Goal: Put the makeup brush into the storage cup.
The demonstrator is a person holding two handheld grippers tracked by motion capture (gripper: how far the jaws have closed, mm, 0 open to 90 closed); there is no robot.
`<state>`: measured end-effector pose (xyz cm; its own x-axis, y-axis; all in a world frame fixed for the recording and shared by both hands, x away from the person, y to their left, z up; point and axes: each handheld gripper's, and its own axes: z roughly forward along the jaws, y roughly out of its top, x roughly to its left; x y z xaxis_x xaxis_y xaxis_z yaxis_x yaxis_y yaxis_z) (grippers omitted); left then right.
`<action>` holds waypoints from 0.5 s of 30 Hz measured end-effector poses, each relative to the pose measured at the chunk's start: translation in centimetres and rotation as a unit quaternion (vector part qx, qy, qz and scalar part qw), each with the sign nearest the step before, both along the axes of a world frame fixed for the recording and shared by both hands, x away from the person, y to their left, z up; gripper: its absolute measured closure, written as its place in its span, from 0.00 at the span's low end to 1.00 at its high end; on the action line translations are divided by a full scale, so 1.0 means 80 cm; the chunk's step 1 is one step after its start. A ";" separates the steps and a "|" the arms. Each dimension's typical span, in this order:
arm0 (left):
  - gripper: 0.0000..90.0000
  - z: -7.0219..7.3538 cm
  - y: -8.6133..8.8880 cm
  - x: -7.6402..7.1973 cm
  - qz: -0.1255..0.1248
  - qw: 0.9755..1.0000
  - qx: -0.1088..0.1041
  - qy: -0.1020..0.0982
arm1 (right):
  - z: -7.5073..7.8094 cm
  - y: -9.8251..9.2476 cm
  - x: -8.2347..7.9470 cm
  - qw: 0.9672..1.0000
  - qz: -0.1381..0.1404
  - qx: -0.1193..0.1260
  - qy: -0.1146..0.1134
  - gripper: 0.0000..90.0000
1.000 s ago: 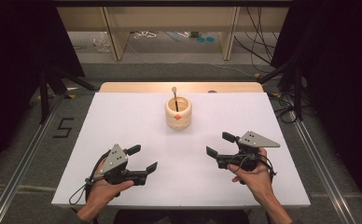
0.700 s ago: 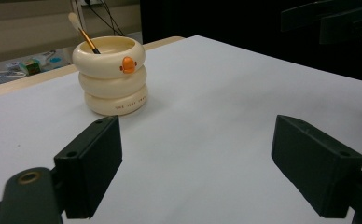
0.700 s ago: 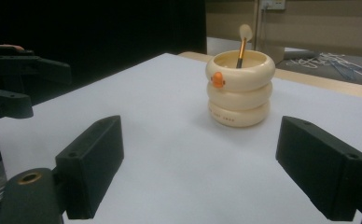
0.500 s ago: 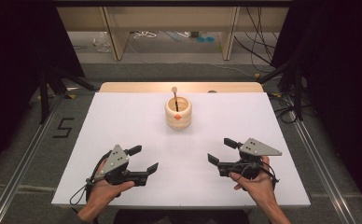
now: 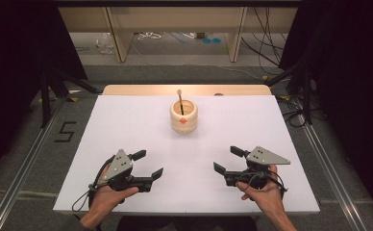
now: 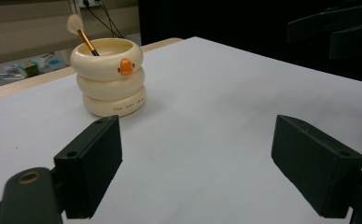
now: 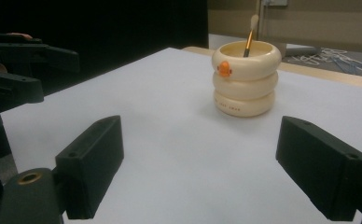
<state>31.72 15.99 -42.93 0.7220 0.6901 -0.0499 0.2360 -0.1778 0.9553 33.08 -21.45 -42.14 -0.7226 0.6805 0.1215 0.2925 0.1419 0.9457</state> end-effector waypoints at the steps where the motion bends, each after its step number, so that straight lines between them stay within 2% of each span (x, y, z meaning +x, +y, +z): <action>1: 0.18 0.000 -0.001 -0.001 0.002 1.000 -0.004 0.004 | -0.001 0.000 0.000 1.000 0.001 0.001 -0.002 0.17; 4: 0.18 0.000 0.000 0.000 0.000 1.000 -0.002 0.001 | -0.002 0.000 -0.002 1.000 -0.001 0.008 -0.001 0.17; 6: 0.18 0.000 -0.001 -0.001 0.002 1.000 -0.004 0.003 | -0.001 -0.002 -0.003 1.000 -0.006 0.000 0.001 0.18; 7: 0.18 0.000 0.000 0.000 -0.003 1.000 0.002 -0.003 | -0.002 -0.002 -0.003 1.000 -0.004 -0.001 -0.001 0.17; 9: 0.18 -0.001 -0.001 -0.001 0.002 1.000 -0.001 0.002 | -0.003 -0.002 -0.004 1.000 -0.002 0.001 0.002 0.17; 13: 0.18 -0.001 -0.002 0.000 -0.001 1.000 -0.008 0.000 | -0.004 -0.003 -0.003 1.000 -0.005 0.002 0.002 0.17; 15: 0.18 -0.001 -0.001 0.000 -0.002 1.000 -0.006 -0.002 | -0.004 -0.003 -0.003 1.000 -0.005 0.000 0.002 0.17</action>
